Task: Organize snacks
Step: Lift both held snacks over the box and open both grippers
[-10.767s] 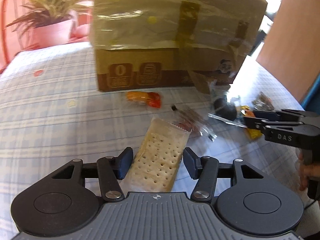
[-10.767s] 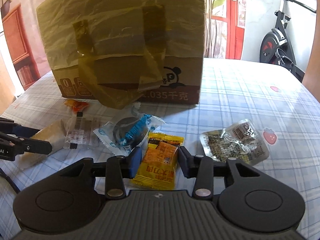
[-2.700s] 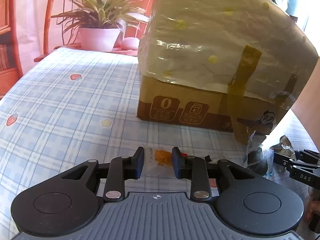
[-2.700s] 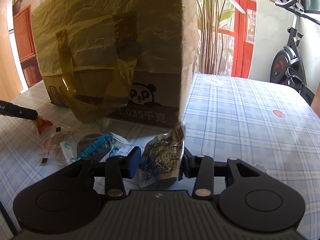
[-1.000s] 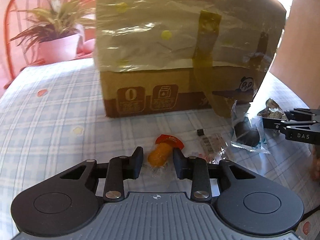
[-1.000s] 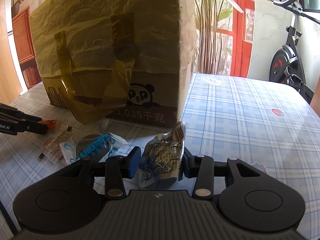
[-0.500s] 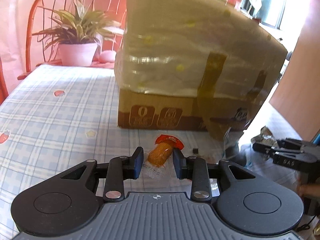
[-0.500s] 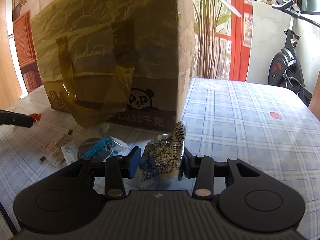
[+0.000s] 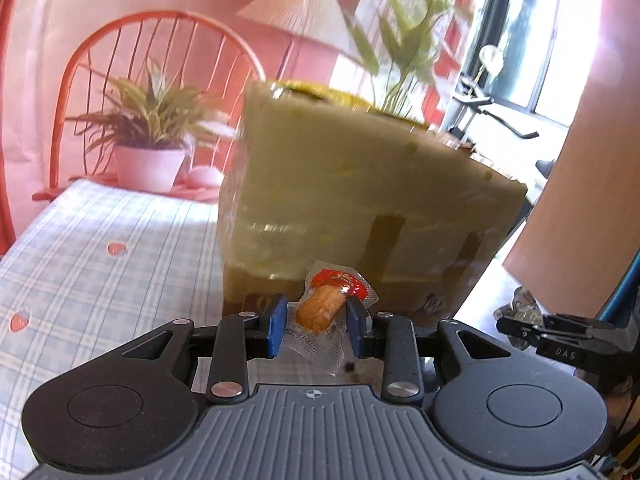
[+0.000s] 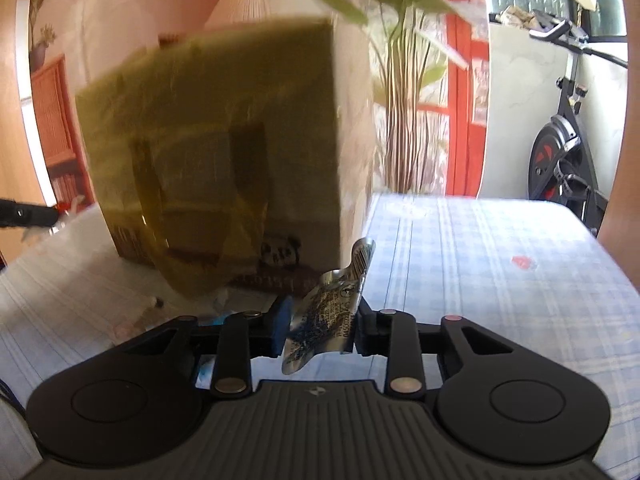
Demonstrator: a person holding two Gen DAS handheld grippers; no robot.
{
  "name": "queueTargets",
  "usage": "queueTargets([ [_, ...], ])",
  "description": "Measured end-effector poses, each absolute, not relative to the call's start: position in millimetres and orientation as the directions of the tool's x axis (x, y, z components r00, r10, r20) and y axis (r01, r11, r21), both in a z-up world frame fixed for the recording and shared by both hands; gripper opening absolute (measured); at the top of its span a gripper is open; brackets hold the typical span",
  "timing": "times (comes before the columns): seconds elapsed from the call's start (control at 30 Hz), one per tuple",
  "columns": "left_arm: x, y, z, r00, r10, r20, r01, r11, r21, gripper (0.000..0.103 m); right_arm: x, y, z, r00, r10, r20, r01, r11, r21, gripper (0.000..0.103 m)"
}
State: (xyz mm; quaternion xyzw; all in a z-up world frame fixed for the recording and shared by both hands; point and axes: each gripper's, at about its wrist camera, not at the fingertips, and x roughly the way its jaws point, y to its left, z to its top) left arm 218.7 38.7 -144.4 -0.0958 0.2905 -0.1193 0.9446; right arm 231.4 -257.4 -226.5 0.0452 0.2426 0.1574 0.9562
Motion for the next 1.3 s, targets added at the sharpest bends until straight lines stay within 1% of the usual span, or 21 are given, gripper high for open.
queueTargets([
  [0.27,210.8,37.2,-111.3,0.838,-0.305,-0.452,0.226,0.949,-0.222,0.034,222.6,-255.3,-157.1,0.872,0.37,-0.321,-0.342,0.929,0.142,0.032],
  [0.47,208.3,33.9,-74.1,0.868,-0.325,-0.375,0.266,0.943,-0.202,0.034,227.3,-248.8,-110.9,0.88,0.409,-0.242,-0.389,0.912,0.126,0.032],
  [0.63,224.8,23.7,-44.2,0.876,-0.348,-0.335,0.307,0.936,-0.172,0.034,249.0,-240.9,-84.5,0.871,0.433,-0.231,-0.418,0.902,0.111,0.032],
  [0.73,244.4,16.5,-27.7,0.867,-0.375,-0.327,0.334,0.926,-0.175,0.034,271.4,-232.3,-71.9,0.857,0.454,-0.244,-0.442,0.891,0.104,0.032],
  [0.87,282.7,5.5,-16.8,0.861,-0.379,-0.34,0.338,0.925,-0.174,0.034,310.9,-217.8,-62.3,0.828,0.479,-0.29,-0.462,0.877,0.129,0.032],
  [1.0,331.2,-1.2,-18.8,0.838,-0.378,-0.393,0.32,0.924,-0.207,0.034,351.6,-201.3,-57.3,0.815,0.455,-0.36,-0.44,0.889,0.127,0.032],
  [1.1,362.5,-5.3,-25.4,0.828,-0.346,-0.441,0.284,0.937,-0.202,0.035,377.6,-194.5,-56.3,0.811,0.426,-0.401,-0.403,0.903,0.146,0.032],
  [1.2,385.7,-7.7,-30.9,0.818,-0.304,-0.488,0.247,0.952,-0.179,0.041,399.3,-186.9,-56.8,0.802,0.391,-0.451,-0.37,0.919,0.138,0.034],
  [1.23,390.7,-7.0,-31.2,0.815,-0.293,-0.5,0.238,0.956,-0.173,0.048,404.6,-183.8,-57.6,0.802,0.375,-0.466,-0.36,0.925,0.125,0.036],
  [1.27,393.1,-4.8,-30.5,0.817,-0.282,-0.503,0.227,0.959,-0.168,0.057,409.4,-181.6,-58.3,0.805,0.355,-0.475,-0.345,0.932,0.112,0.039],
  [1.3,392.0,-1.1,-28.5,0.828,-0.27,-0.492,0.215,0.962,-0.167,0.061,412.6,-181.0,-58.8,0.808,0.344,-0.479,-0.334,0.936,0.108,0.043],
])
